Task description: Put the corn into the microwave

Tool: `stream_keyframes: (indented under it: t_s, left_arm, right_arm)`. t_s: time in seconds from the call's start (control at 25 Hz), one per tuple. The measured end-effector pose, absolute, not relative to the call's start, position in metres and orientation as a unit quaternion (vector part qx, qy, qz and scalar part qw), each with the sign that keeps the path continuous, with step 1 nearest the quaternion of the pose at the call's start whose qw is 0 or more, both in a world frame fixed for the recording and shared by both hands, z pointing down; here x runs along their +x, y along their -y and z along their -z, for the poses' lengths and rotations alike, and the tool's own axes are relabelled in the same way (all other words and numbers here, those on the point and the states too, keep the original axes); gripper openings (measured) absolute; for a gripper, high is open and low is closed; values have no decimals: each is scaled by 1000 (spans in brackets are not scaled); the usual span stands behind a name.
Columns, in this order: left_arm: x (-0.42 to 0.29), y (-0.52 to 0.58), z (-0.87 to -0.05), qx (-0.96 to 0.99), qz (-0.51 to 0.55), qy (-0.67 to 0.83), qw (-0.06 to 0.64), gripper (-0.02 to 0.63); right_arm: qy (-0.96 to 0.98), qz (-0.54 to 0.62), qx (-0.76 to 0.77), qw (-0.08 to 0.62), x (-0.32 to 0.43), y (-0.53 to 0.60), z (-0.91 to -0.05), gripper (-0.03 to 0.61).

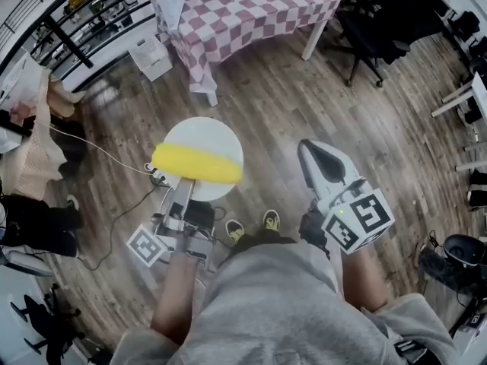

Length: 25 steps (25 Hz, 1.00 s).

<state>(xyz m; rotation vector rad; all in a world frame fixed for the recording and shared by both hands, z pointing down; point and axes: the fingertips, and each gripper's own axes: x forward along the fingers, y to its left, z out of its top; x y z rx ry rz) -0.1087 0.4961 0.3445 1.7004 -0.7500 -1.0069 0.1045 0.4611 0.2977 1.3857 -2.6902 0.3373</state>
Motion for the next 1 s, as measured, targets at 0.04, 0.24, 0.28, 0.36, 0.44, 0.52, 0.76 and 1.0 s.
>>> stream_keyframes:
  t_s: [0.04,0.24,0.28,0.36,0.44,0.52,0.76,1.0]
  left_arm:
    - [-110,-498,-344,701,416,307,491,28]
    - [-117,-506,-339,705,417,302,488,28]
    - [-120,-506,-340,703,419,302,489,28]
    - [-127,-509,-341,699,421,303,492,28]
    - [-133,-513,-342,698,422,303,494,26]
    - [-139,-517,-343,697,422,302,494,26]
    - [-158,-520,-340,701,422,305,487,26]
    - [-161,-508,-341,702,420,303,489,26]
  right_arm:
    - [883,-121,452,43,103,-463,-298,-3]
    - [877,-107,464,60,94,-472,-301,-2]
    - [876,-103,466,65,90,-472,-302,-2]
    - [876,-109,467,61,81,-474,-301,-2]
    - [876,-114,465,56,73,-476,-301,-2]
    - [876,-107,466,62,66,-478,-300,-2]
    - [875,-99,469,64,53,-479,-301,0]
    - [875,-96,469,70,46,-470,-303,33]
